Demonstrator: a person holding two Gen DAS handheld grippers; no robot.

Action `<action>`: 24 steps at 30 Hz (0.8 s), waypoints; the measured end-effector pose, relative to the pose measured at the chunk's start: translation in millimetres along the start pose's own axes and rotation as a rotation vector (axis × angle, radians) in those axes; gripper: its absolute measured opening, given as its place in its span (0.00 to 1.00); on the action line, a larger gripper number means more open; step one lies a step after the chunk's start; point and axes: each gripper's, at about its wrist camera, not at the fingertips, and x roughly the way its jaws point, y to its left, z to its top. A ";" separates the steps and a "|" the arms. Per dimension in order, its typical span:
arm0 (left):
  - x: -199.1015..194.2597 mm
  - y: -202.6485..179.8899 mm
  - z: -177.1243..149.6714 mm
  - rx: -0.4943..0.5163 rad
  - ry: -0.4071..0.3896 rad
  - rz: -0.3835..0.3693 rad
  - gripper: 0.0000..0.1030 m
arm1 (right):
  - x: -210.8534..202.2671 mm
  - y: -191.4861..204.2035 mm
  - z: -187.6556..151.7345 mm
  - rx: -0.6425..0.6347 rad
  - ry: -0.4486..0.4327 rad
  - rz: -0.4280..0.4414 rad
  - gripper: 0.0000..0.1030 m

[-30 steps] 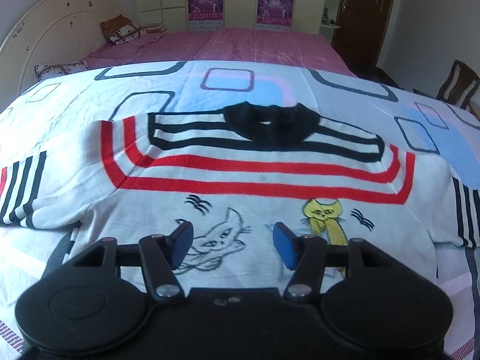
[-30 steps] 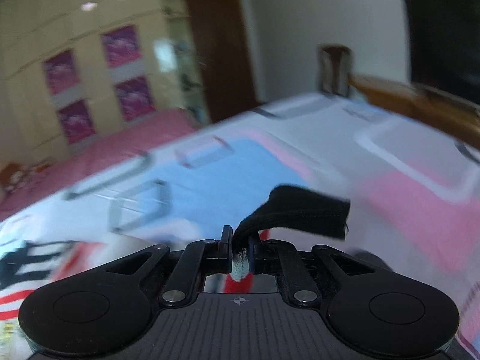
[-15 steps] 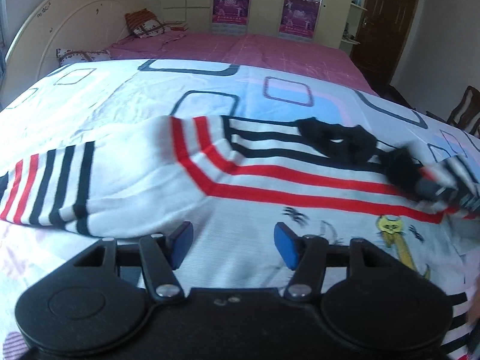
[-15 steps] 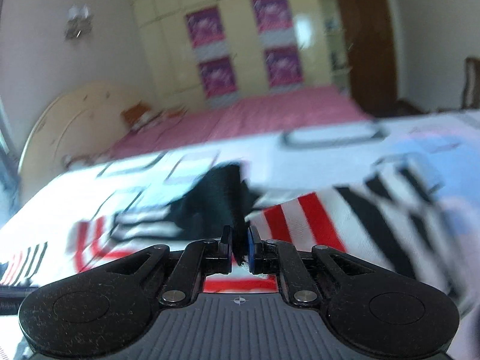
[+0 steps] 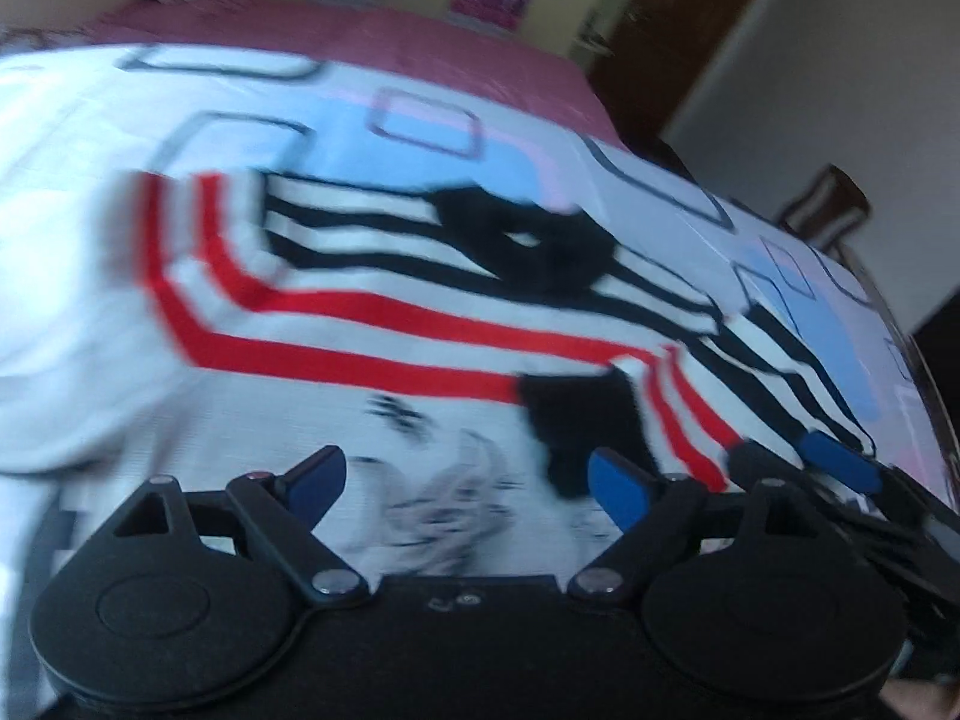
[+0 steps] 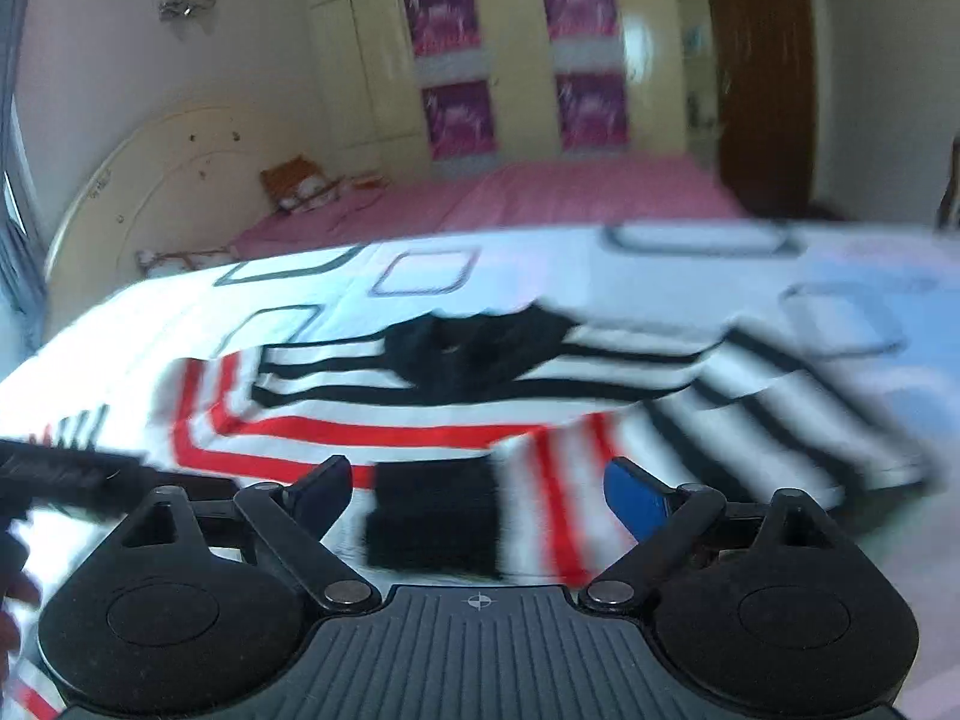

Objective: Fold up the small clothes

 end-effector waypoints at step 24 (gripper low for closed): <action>-22.6 11.1 47.8 -0.036 -0.244 -0.106 0.06 | 15.6 -113.4 -35.5 0.210 0.123 -0.176 0.42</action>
